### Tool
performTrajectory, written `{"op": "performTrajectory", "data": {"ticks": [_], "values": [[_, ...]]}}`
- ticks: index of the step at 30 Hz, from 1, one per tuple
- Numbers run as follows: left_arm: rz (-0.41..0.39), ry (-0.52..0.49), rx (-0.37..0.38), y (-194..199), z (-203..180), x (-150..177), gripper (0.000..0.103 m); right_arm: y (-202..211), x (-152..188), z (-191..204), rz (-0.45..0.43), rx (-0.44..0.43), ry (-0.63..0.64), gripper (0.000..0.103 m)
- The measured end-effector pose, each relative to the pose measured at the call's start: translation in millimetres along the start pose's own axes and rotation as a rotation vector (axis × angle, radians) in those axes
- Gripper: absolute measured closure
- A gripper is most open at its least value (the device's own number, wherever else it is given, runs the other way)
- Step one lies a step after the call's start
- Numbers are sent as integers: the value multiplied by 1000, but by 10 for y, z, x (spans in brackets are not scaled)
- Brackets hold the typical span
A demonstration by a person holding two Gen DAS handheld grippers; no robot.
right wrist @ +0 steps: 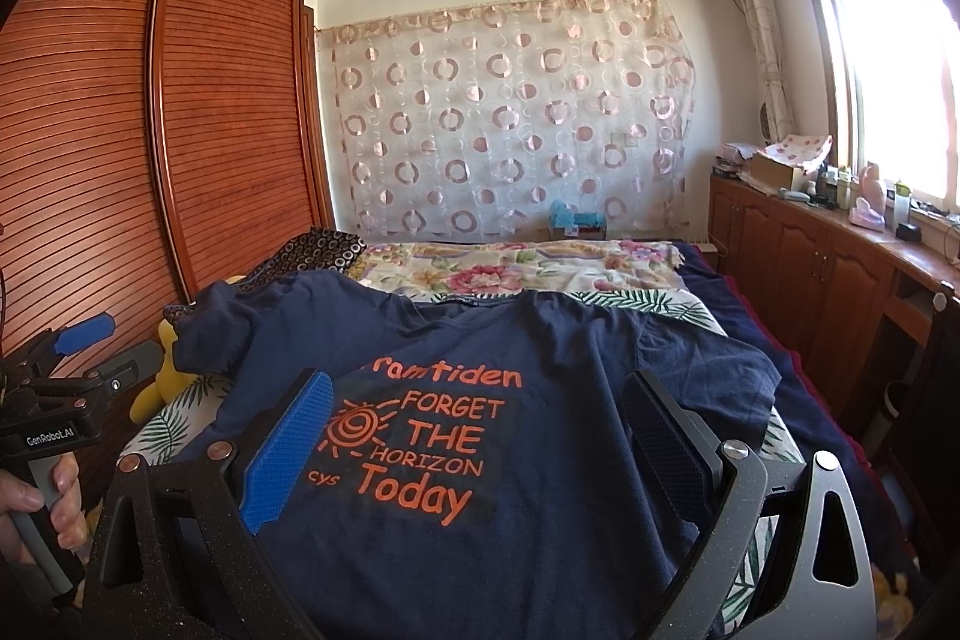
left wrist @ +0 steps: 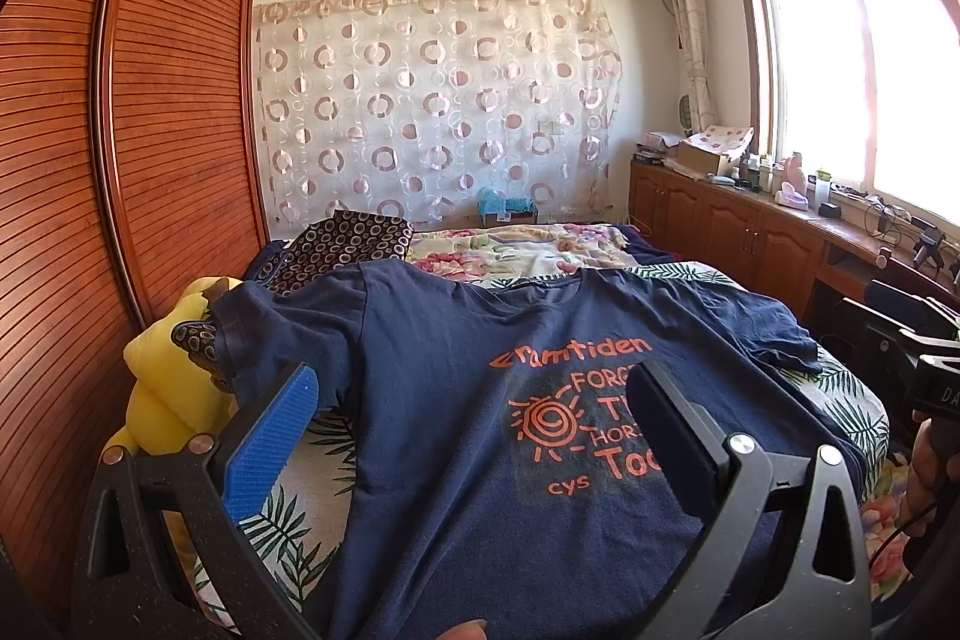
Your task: Fold small clothes
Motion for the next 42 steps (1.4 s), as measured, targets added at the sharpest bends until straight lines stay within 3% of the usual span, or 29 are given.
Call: {"op": "performTrajectory", "data": {"ticks": [10,15,30,42], "values": [[1,0,1,-5,1,-14,0,15,-7,16,1,1,1,5],[47,19,13,-83,70,20,0,-38,38,20,10,-4,0,5],[183,30,-83,-896,761,374,0,-895,115,75,90,-101,26,5],[222,22,-133,-1470,1308,142,0,-1412,110,123,165,-219,7,5]]}}
Point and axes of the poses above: each gripper's, at about its wrist camera, not at the fingertips, and y roughly against the way its jaws point, z to its left, x to its underside, the point moved 10 cm from there along -y, roughly the way its jaws point, and after that the axes turned 13 degrees about -x, right-handed, at the moved point
